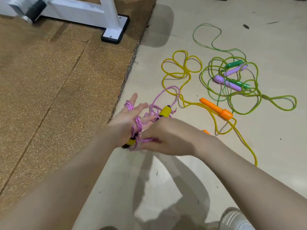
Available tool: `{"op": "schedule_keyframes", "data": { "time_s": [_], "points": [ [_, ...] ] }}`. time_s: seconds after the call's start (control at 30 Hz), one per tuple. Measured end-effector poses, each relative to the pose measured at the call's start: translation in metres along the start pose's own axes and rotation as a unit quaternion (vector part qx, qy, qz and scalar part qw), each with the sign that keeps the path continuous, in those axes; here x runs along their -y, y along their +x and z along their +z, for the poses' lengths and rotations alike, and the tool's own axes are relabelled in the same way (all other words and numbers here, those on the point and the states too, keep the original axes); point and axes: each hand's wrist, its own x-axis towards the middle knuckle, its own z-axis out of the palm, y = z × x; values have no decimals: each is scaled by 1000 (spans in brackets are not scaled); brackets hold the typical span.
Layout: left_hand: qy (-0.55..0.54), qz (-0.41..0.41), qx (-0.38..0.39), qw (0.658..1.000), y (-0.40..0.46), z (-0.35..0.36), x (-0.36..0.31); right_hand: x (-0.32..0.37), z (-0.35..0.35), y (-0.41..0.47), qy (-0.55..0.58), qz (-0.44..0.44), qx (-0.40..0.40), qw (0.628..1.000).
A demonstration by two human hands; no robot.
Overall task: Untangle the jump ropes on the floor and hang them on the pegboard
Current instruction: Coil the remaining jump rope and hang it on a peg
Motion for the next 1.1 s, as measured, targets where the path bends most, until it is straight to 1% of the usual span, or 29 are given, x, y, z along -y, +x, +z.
{"op": "schedule_keyframes", "data": {
  "time_s": [0.03, 0.07, 0.1, 0.13, 0.2, 0.23, 0.27, 0.3, 0.33, 0.37, 0.4, 0.43, 0.47, 0.5, 0.57, 0.6, 0.63, 0.67, 0.7, 0.73, 0.8, 0.83, 0.9, 0.93, 0.97, 1.0, 1.07, 1.1],
  "points": [
    [48, -3, 29, 998, -4, 1, 4, 0, -7, 2, 0, -1, -16, 1000],
    [99, -4, 65, 993, -8, 3, 7, -4, -14, 1, 27, 9, -29, 999],
    [139, -13, 104, 985, -10, 5, 8, -10, -20, 1, 71, 27, -53, 996],
    [164, -44, 145, 975, -11, 5, 7, -17, -25, 0, 116, 60, -90, 987],
    [135, -122, 260, 948, -9, 5, 0, -34, -27, -2, 196, 144, -172, 954],
    [108, -139, 328, 928, -8, 4, -5, -43, -24, -4, 243, 171, -202, 933],
    [79, -139, 392, 906, -8, 4, -10, -50, -20, -5, 290, 190, -220, 912],
    [49, -125, 437, 889, -8, 2, -14, -55, -14, -6, 330, 204, -223, 894],
    [9, -106, 469, 877, -6, 1, -18, -59, -8, -7, 347, 212, -211, 889],
    [-42, -81, 485, 870, -5, -2, -21, -64, -2, -9, 332, 222, -184, 898],
    [-99, -59, 483, 868, -4, -3, -24, -68, 4, -13, 299, 236, -143, 914],
    [-153, -37, 464, 872, -5, -3, -28, -71, 11, -16, 274, 245, -88, 926],
    [-193, -20, 435, 879, -3, -6, -31, -73, 18, -20, 273, 248, -21, 929],
    [-212, 2, 386, 898, -3, -8, -35, -74, 22, -25, 293, 254, 54, 920],
    [-218, 60, 258, 939, 0, -15, -38, -69, 21, -32, 348, 265, 196, 878],
    [-205, 86, 182, 958, 3, -18, -37, -65, 16, -35, 372, 262, 245, 856],
    [-176, 99, 113, 973, 7, -20, -33, -60, 9, -36, 391, 248, 272, 844],
    [-139, 98, 56, 984, 10, -23, -28, -55, 0, -36, 406, 220, 275, 843],
    [-107, 89, 13, 990, 11, -23, -23, -50, -10, -35, 423, 183, 258, 849],
    [-79, 71, -15, 994, 13, -24, -16, -44, -18, -33, 439, 145, 223, 858],
    [-26, 39, -12, 999, 10, -20, -5, -38, -28, -27, 465, 106, 115, 871],
    [36, 25, 5, 999, 6, -15, -1, -37, -30, -23, 479, 105, 52, 870],
    [209, -6, 57, 976, -2, -3, 5, -39, -27, -15, 505, 123, -63, 852],
    [236, -35, 93, 967, -3, 1, 7, -43, -25, -12, 507, 141, -120, 842],
    [234, -72, 134, 960, -3, 5, 8, -47, -23, -10, 488, 165, -173, 839],
    [232, -104, 175, 951, -3, 6, 9, -50, -22, -9, 443, 192, -214, 849],
    [208, -141, 256, 934, -4, 5, 7, -58, -20, -9, 358, 237, -243, 870],
    [181, -144, 298, 926, -7, 4, 4, -62, -18, -12, 355, 252, -234, 869]
  ]
}}
